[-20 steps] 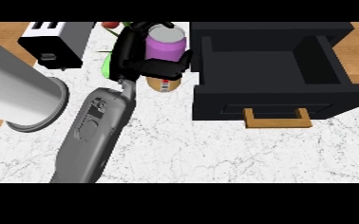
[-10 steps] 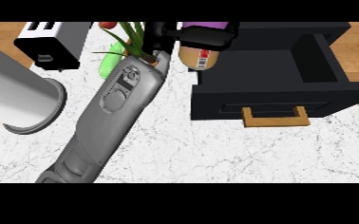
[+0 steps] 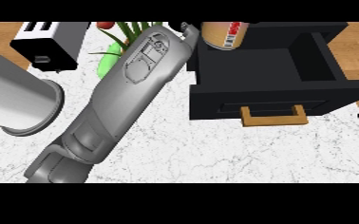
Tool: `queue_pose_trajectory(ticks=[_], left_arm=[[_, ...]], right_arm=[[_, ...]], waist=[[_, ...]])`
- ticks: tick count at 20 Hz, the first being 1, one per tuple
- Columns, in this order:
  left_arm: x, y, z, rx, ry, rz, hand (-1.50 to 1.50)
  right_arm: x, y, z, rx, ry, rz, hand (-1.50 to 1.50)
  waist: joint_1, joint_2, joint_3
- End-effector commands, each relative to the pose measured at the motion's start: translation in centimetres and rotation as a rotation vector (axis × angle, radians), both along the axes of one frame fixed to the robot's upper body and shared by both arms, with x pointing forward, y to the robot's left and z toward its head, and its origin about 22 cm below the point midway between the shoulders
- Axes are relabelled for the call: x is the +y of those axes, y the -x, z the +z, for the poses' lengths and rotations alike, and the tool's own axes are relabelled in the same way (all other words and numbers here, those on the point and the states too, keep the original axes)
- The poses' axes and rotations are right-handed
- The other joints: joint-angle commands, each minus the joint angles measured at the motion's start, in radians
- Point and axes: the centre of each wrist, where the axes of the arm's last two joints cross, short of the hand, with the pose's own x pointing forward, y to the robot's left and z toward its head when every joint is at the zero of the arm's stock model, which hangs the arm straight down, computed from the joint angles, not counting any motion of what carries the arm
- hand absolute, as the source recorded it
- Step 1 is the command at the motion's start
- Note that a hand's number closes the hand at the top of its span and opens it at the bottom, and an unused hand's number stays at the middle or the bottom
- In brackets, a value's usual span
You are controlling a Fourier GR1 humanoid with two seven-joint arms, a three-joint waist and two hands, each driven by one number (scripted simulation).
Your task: Pick up the can, place it into the drawer and close the drawer
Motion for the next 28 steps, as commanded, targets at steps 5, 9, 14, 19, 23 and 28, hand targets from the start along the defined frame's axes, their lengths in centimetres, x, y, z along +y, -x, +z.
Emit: queue_pose_trajectory(ticks=[5, 9, 14, 19, 23, 28], left_arm=[[-2.1, -1.2, 1.3, 0.017, -0.065, 0.015, 1.50], [-2.5, -1.7, 1.3, 0.029, -0.060, 0.045, 1.50], [-3.0, -2.0, 1.6, 0.019, -0.096, 0.037, 1.50], [-2.1, -2.7, -1.3, 0.033, -0.111, 0.079, 1.50], [-1.8, -2.9, -2.4, 0.007, -0.135, 0.096, 1.50], [-1.9, -2.9, -2.7, 0.009, -0.163, 0.109, 1.50]], right_arm=[[0.6, -0.3, 0.5, -0.004, 0.006, 0.008, -1.50], [0.5, -0.1, 0.6, -0.034, -0.010, 0.024, -1.50], [0.7, -1.4, -0.4, -0.021, 0.014, 0.040, -1.50], [0.6, -1.3, -0.2, -0.018, 0.007, 0.034, -1.50], [1.3, -1.9, 0.2, -0.028, 0.004, 0.045, -1.50], [0.5, -3.9, -0.3, -0.038, -0.007, 0.048, -1.50]], waist=[[-0.010, 0.003, 0.000], [-0.032, 0.007, 0.001], [-0.037, 0.011, 0.002], [-0.059, 0.016, 0.002], [-0.056, 0.016, 0.002], [-0.069, 0.023, 0.003]])
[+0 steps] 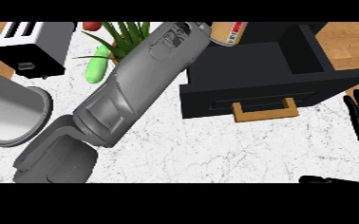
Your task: Pick up the can, place it into the drawer and close the drawer
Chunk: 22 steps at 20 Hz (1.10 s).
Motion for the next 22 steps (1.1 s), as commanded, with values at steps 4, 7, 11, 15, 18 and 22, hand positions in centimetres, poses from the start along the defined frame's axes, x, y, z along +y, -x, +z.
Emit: queue_pose_trajectory(ticks=[4, 7, 11, 15, 18, 22], left_arm=[[0.7, 0.0, -3.0, -0.015, -0.072, 0.046, 1.50], [0.3, -0.1, -2.1, -0.038, -0.079, 0.031, 1.50], [1.7, -0.3, -5.3, -0.019, -0.088, 0.075, -1.50], [1.2, -0.2, -4.5, -0.038, -0.092, 0.114, -1.50], [1.2, -0.3, -4.3, -0.036, -0.082, 0.147, -1.50], [1.2, -0.4, -4.1, -0.046, -0.066, 0.138, -1.50]], right_arm=[[0.1, 0.6, 0.7, 0.001, -0.017, 0.022, -1.50], [0.9, 0.0, 0.4, -0.004, 0.000, 0.009, -1.50], [0.3, -1.0, 0.7, -0.013, 0.005, 0.023, -1.50], [0.9, -1.0, 1.6, -0.040, 0.020, 0.027, -1.50], [0.8, -0.4, 0.6, -0.014, 0.005, 0.037, -1.50], [0.9, -1.2, 1.7, -0.023, 0.016, 0.022, -1.50]], waist=[[-0.023, 0.000, 0.000], [-0.023, 0.004, 0.000], [-0.034, 0.013, 0.001], [-0.048, 0.013, 0.000], [-0.046, 0.009, 0.001], [-0.041, 0.014, 0.000]])
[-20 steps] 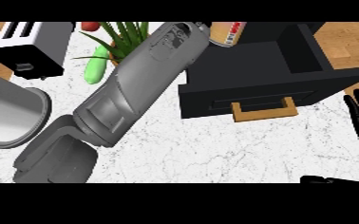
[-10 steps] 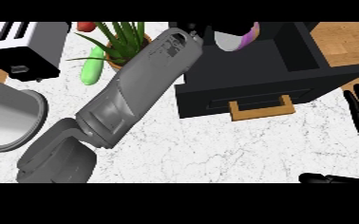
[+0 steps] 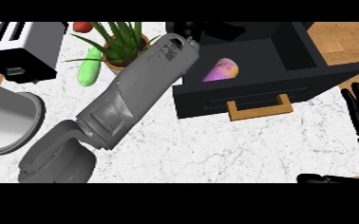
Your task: Pick up the can, place it into the drawer and close the drawer
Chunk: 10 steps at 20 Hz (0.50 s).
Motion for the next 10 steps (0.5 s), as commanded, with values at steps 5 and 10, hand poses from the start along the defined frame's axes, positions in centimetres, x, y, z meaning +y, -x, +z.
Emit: queue_pose_trajectory(ticks=[5, 10], left_arm=[[-0.4, 0.1, 0.7, -0.008, 0.055, 0.014, -1.50], [-0.7, 0.4, 0.8, 0.031, 0.103, 0.026, -1.50]], right_arm=[[-0.5, 1.3, 1.1, -0.060, 0.121, -0.027, -1.50], [0.1, 0.4, 2.9, -0.135, 0.307, -0.040, -1.50]], waist=[[0.006, -0.007, -0.001], [0.016, -0.005, -0.001]])
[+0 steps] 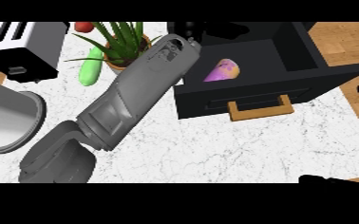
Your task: Pick up the can, place it into the drawer and close the drawer
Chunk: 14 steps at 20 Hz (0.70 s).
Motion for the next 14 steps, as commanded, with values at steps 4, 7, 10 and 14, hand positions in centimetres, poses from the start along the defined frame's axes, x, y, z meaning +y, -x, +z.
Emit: queue_pose_trajectory(ticks=[4, 7, 10, 14], left_arm=[[-1.2, 0.3, 2.5, 0.000, 0.084, -0.036, -1.50], [-0.9, 0.9, 0.5, -0.005, 0.107, -0.019, -1.50], [-0.6, 0.3, 1.3, -0.039, 0.123, -0.027, -1.50], [-0.8, 0.3, 1.7, -0.061, 0.120, -0.011, -1.50]], right_arm=[[0.6, -0.9, 1.0, -0.082, 0.200, 0.001, -1.50], [1.0, -0.9, 1.9, -0.112, 0.277, -0.008, -1.50], [0.8, -0.3, 1.0, -0.092, 0.397, -0.037, -1.50], [3.2, -3.2, 1.7, -0.107, 0.552, -0.068, -1.50]], waist=[[0.030, -0.004, 0.000], [0.029, -0.008, 0.000], [0.057, -0.012, -0.001], [0.084, -0.006, -0.002]])
